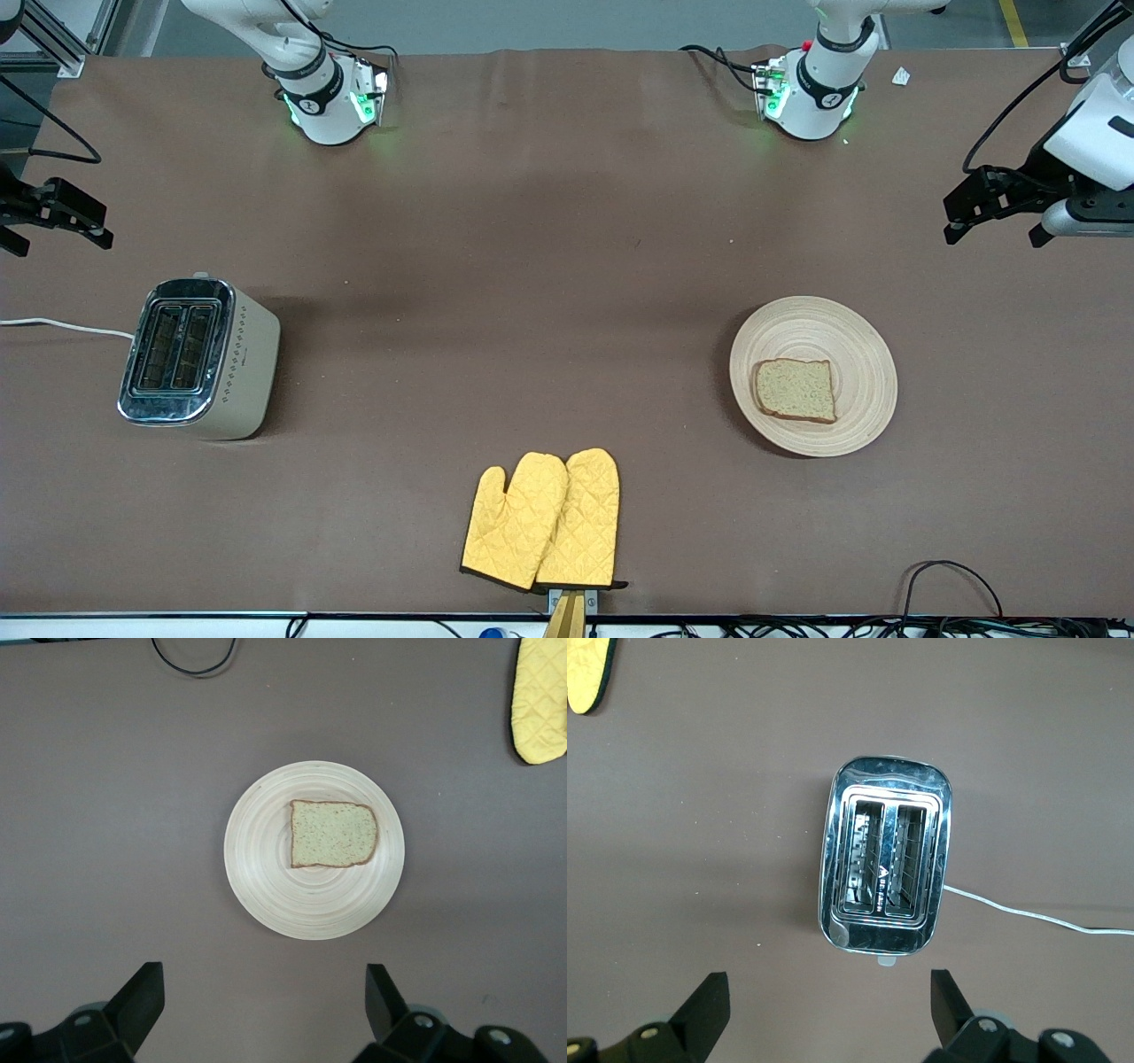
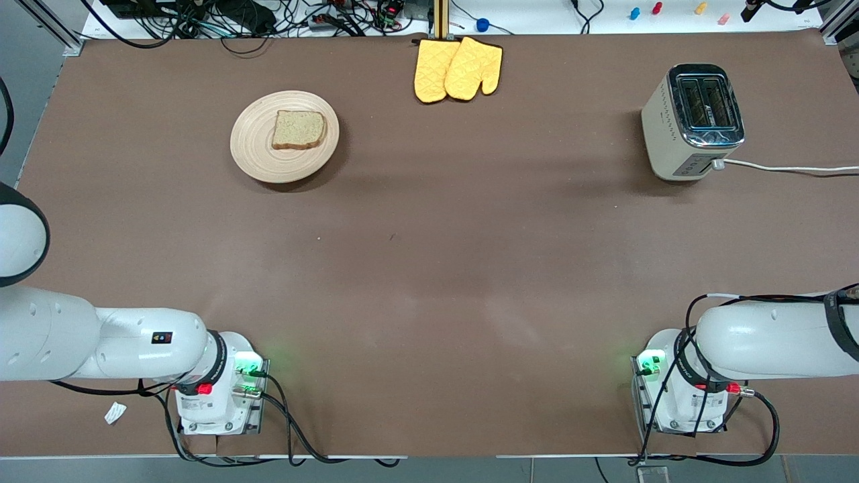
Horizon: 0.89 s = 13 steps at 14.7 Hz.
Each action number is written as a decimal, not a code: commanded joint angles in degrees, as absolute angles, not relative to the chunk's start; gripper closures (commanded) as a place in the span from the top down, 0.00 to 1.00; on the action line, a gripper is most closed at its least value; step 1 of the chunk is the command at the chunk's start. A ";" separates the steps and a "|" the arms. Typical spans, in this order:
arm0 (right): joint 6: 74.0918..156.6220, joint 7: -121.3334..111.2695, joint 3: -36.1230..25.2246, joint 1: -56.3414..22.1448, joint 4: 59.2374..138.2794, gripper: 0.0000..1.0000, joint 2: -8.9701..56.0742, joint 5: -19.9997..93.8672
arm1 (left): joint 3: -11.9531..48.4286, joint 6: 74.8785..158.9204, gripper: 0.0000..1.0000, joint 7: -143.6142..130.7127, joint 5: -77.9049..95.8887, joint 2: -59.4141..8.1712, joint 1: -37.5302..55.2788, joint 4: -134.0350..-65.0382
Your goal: Move plate and put bread in toaster
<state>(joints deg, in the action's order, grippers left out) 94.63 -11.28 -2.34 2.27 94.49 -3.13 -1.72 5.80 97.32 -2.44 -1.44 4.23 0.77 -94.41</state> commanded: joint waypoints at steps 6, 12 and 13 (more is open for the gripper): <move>94.39 -12.04 -2.37 1.49 93.52 1.00 -2.72 -0.97 | 5.98 95.72 1.00 -1.85 -3.25 1.59 0.53 -93.07; 94.39 -12.04 -2.46 1.67 93.60 1.00 -2.72 -0.88 | 5.80 93.87 1.00 6.20 14.20 -9.02 -11.92 -92.73; 94.39 -12.13 -2.46 1.67 93.60 1.00 -2.72 -0.88 | 5.80 93.95 1.00 9.89 17.72 -12.53 -14.39 -92.64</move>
